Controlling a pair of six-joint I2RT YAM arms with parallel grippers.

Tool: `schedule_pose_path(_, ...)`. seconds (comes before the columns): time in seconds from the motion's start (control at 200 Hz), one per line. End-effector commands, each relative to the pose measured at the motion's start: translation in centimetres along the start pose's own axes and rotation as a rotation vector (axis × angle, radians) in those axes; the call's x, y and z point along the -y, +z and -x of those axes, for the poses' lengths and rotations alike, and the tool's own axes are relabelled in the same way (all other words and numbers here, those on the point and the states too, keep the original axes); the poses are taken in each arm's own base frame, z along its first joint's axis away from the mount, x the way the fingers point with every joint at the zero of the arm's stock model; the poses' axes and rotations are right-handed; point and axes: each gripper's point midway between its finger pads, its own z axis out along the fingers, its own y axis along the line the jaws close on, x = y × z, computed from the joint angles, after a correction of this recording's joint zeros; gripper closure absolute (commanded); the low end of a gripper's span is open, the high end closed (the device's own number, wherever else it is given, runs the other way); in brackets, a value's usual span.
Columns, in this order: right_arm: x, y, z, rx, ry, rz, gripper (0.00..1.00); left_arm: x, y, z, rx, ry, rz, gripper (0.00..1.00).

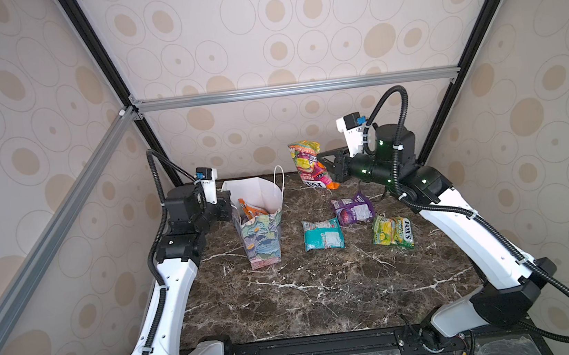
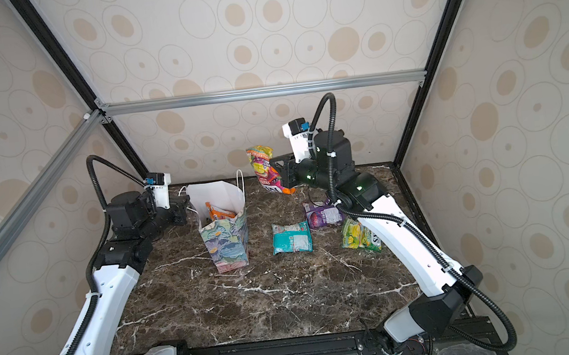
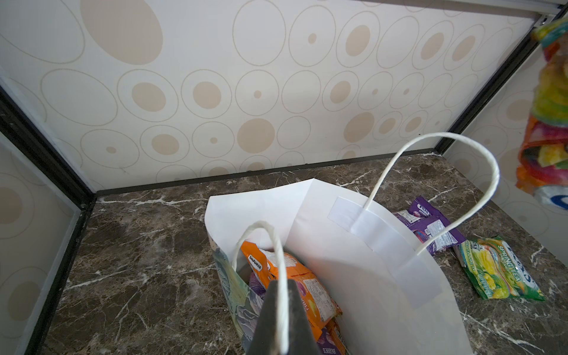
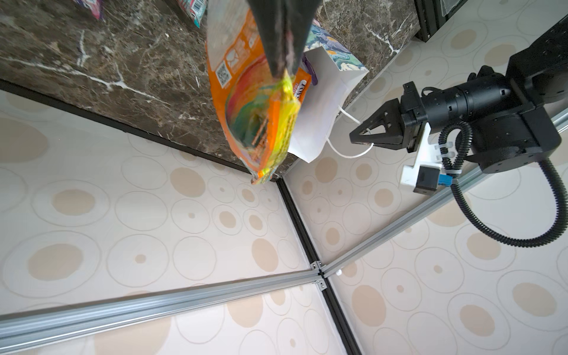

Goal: Place the snacks into the paper bag
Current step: Place the snack in the paper bag.

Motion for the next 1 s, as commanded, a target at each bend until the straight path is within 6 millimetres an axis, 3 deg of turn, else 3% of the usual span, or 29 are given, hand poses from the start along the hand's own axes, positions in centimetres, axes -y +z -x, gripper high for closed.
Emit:
schedule_pose_path(0.0,-3.2,0.6,2.6,0.076,-0.065,0.079,1.00,0.4,-1.0,1.7,0.051,0.027,-0.007,1.00)
schedule_pose_path(0.235,-7.3,3.5,2.5,0.057,-0.114,0.166,1.00,0.2,-1.0,1.6,0.048,0.029,-0.001,1.00)
schedule_pose_path(0.48,-9.6,6.3,1.5,0.021,-0.184,0.173,1.00,0.3,-1.1,1.8,0.053,0.029,-0.004,1.00)
schedule_pose_path(0.685,-10.5,8.5,0.5,-0.016,-0.185,0.197,1.00,0.4,-1.0,1.7,0.050,0.027,-0.006,1.00)
schedule_pose_path(0.71,-11.0,8.1,1.6,0.010,-0.191,0.205,1.00,0.4,-1.0,1.7,0.051,0.027,-0.007,1.00)
schedule_pose_path(0.81,-11.6,8.8,2.1,0.020,-0.204,0.214,1.00,0.3,-1.1,1.8,0.053,0.027,-0.004,1.00)
schedule_pose_path(0.905,-11.3,9.5,2.5,0.028,-0.206,0.194,1.00,0.4,-1.1,1.7,0.053,0.029,-0.004,1.00)
schedule_pose_path(0.995,-10.4,10.7,1.3,0.000,-0.204,0.163,1.00,0.4,-1.3,1.9,0.058,0.032,-0.002,1.00)
